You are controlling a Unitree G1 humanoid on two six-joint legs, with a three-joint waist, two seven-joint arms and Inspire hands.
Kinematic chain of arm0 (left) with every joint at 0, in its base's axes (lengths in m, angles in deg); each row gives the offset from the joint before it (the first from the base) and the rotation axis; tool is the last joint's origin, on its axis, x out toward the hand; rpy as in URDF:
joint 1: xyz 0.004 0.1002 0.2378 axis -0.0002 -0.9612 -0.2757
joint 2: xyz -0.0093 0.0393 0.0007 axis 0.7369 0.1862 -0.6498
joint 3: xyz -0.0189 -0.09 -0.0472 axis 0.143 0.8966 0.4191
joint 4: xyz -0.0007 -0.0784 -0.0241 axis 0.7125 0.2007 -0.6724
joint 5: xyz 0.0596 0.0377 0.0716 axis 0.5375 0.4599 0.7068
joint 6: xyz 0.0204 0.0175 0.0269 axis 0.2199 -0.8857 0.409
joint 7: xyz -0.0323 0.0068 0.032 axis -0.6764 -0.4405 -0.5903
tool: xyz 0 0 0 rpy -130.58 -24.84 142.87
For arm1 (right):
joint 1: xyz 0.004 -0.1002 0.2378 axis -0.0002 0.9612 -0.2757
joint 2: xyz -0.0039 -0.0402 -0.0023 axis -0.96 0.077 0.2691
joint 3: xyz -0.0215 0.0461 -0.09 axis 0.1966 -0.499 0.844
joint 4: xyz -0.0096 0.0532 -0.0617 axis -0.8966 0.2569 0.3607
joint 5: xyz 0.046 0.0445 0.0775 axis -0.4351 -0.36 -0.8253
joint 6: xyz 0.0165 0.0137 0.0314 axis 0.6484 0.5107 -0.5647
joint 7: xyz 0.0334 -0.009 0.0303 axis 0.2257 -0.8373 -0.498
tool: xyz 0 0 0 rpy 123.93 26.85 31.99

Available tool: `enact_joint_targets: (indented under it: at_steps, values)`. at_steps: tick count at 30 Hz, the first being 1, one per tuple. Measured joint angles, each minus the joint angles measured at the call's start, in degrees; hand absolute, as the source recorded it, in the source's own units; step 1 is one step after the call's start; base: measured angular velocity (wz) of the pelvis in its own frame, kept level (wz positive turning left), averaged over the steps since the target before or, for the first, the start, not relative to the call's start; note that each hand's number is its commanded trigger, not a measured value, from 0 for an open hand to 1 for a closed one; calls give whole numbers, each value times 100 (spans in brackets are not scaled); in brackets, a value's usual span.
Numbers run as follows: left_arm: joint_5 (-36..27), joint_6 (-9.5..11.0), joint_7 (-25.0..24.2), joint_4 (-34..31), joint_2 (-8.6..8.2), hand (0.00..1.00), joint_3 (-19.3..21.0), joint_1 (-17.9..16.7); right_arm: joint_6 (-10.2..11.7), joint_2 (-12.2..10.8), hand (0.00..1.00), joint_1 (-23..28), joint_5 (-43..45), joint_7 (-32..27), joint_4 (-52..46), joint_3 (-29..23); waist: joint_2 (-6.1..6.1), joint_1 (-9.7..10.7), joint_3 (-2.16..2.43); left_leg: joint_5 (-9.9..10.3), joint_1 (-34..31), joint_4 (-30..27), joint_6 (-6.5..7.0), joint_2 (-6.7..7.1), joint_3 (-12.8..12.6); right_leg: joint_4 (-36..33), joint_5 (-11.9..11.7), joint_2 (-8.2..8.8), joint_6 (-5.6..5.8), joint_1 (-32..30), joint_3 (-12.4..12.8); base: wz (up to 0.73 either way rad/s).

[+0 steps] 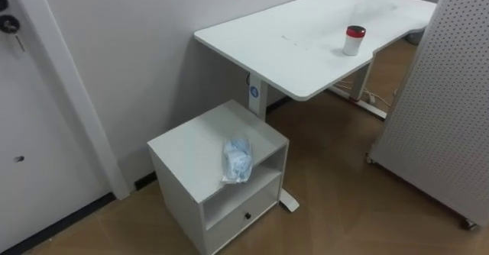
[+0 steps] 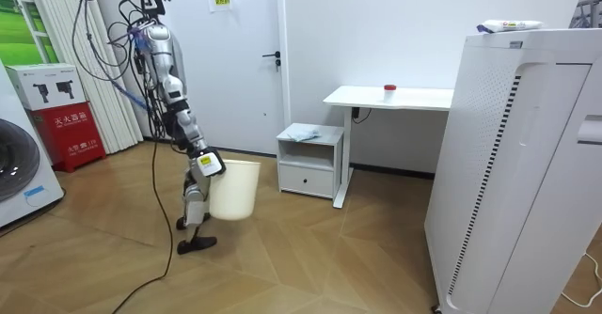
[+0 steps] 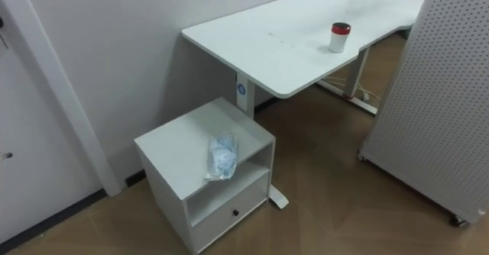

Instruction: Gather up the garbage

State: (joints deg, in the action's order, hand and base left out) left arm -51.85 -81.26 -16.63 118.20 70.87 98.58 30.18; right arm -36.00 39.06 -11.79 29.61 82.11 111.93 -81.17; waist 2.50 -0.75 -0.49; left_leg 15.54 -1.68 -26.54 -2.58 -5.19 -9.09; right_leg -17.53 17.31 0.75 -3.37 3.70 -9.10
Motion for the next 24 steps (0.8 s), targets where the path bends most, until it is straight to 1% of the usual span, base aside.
enact_joint_targets:
  at_steps: [1, 2, 3, 4, 5, 6, 7, 8, 9, 10, 11, 12, 13, 14, 15, 16, 17, 18, 19, 20, 21, 22, 23, 24]
  values:
    - [-1, -20, 0, 2, -4, 0, -3, -4, -16, 4, 100, -2, 0, 0, 4, 0, -7, -11, 1, 16, -46, -164, 0, -20, -9, -81, 60, 1, -8, -5, 3, 0]
    - [1, -64, -11, 2, -18, 0, 2, -23, -18, 10, 100, 14, 0, 5, 15, -5, 11, -23, 2, 22, -126, -389, 2, -48, 18, -163, 113, -3, -38, -9, 28, -4]
    - [2, -89, -39, -7, -43, 0, 2, -60, -16, 28, 100, 17, 0, 16, 4, -10, -37, -16, 17, 22, -194, -537, 2, -99, 42, -187, 131, -32, -68, -13, 38, -3]
    - [2, -92, -62, -11, -49, 0, 3, -79, -16, 31, 100, 18, 0, 17, -18, -11, -35, -15, 11, 22, -231, -618, 2, -110, 45, -206, 146, -42, -85, -17, 40, 4]
    - [3, -109, -85, -9, -66, 0, 29, -103, -18, 40, 100, 29, -6, 18, -80, -10, -50, 15, 7, 5, -396, -928, 19, -141, 97, -231, 173, -66, -112, 10, 39, 12]
    - [3, -131, -89, -10, -87, 0, 29, -110, -7, 54, 100, 65, -34, 16, -77, -8, -66, 41, 1, 13, -624, -1249, 83, -118, 199, -227, 210, -74, -123, 115, 100, 17]
    - [1, -132, -90, -11, -97, 0, 16, -126, -2, 66, 100, 83, -49, 15, -70, -11, -58, 64, 10, 43, -718, -1226, 132, -65, 236, -213, 222, -51, -127, 141, 116, 18]
    - [-1, -146, -90, -11, -109, 0, -41, -133, -1, 105, 100, 106, -148, 9, -71, -3, -17, 49, 28, 40, -993, -991, 128, 69, 307, -221, 268, 11, -107, 129, 119, 0]
    - [-2, -157, -89, -8, -119, 0, -44, -153, -7, 135, 100, 110, -222, -7, -69, -2, -19, 12, 25, -6, -1243, -545, 114, 180, 311, -206, 306, 68, -88, 135, 132, -4]
    - [-2, -171, -89, -7, -118, 0, -42, -174, -3, 137, 100, 113, -232, -13, -68, -1, -22, 14, 24, -87, -1385, -282, 70, 230, 316, -197, 325, 95, -75, 142, 129, -13]
    - [-1, -183, -90, -8, -119, 0, -36, -182, 8, 145, 100, 135, -236, -33, -68, -2, -34, 13, 14, -408, -1642, 191, 87, 304, 314, -178, 383, 130, -39, 169, 103, -12]
    - [1, -181, -89, -15, -120, 0, -28, -199, 1, 142, 100, 173, -227, -51, -75, -6, -42, 4, 15, -835, -1826, 448, 109, 308, 313, -121, 455, 142, 5, 264, 114, -12]
    - [-1, -175, -90, -35, -121, 0, -14, -216, -1, 135, 100, 200, -226, -52, -95, -7, -41, 14, 13, -1033, -1871, 560, 129, 309, 310, -109, 506, 161, 32, 305, 123, -8]
    - [3, -147, -93, -83, -130, 0, -9, -233, -6, 130, 100, 268, -224, -64, -137, -7, -17, 27, 21, -1392, -1875, 618, 204, 342, 239, -104, 620, 221, 126, 381, 142, 0]
    - [3, -62, -99, -79, -139, 0, -14, -247, -11, 130, 100, 292, -221, -102, -148, -15, 72, 31, 51, -1470, -1855, 553, 400, 453, 137, -101, 711, 361, 233, 408, 161, 0]
    - [-1, -14, -101, -79, -144, 0, -16, -226, -7, 135, 100, 326, -219, -121, -142, -36, 101, 41, 84, -1426, -1851, 451, 422, 508, 93, -79, 732, 433, 275, 429, 170, -12]
    - [-16, 95, -101, -76, -147, 0, -14, -182, 26, 149, 100, 314, -211, -123, -145, -43, 153, 32, 52, -1223, -1871, 197, 457, 536, 2, 22, 695, 513, 367, 516, 172, -23]
    - [-43, 151, -99, -79, -144, 0, -18, -149, 80, 148, 100, 293, -126, -127, -166, -32, 133, 22, 17, -978, -1945, -186, 494, 501, -17, 87, 619, 538, 488, 645, 186, -25]
    - [-57, 166, -99, -78, -138, 0, -20, -132, 95, 147, 100, 249, -63, -133, -167, 1, 139, 21, -6, -881, -2019, -477, 556, 483, -44, 76, 603, 569, 508, 719, 216, -27]
    - [-75, 169, -100, -62, -125, 0, -21, -78, 97, 156, 100, 200, -12, -157, -155, 86, 174, -8, -74, -718, -2202, -917, 668, 518, -248, 44, 603, 676, 511, 882, 390, -11]
    - [-80, 206, -99, -25, -163, 0, -56, -10, 101, 227, 100, 240, -5, -180, -154, 76, 154, 19, 61, -654, -2168, -594, 662, 538, -321, -189, 627, 731, 552, 854, 442, 0]
    - [-81, 229, -99, -8, -165, 0, -97, 15, 98, 251, 100, 249, -17, -207, -153, 72, 107, 25, 104, -491, -2088, -560, 702, 567, -365, -475, 683, 783, 634, 776, 406, 24]
    - [-132, 266, -77, -6, -142, 0, -138, 166, 92, 247, 100, 243, -19, -256, -154, 71, 159, 27, 61, -336, -1921, -625, 811, 696, -480, -1166, 737, 1008, 735, 584, 278, 3]
    - [-143, 329, -46, 3, -120, 0, -154, 262, 92, 234, 100, 204, -11, -306, -178, 42, 198, -78, 42, -166, -1741, -633, 871, 760, -621, -1898, 611, 1215, 838, 300, 223, -14]
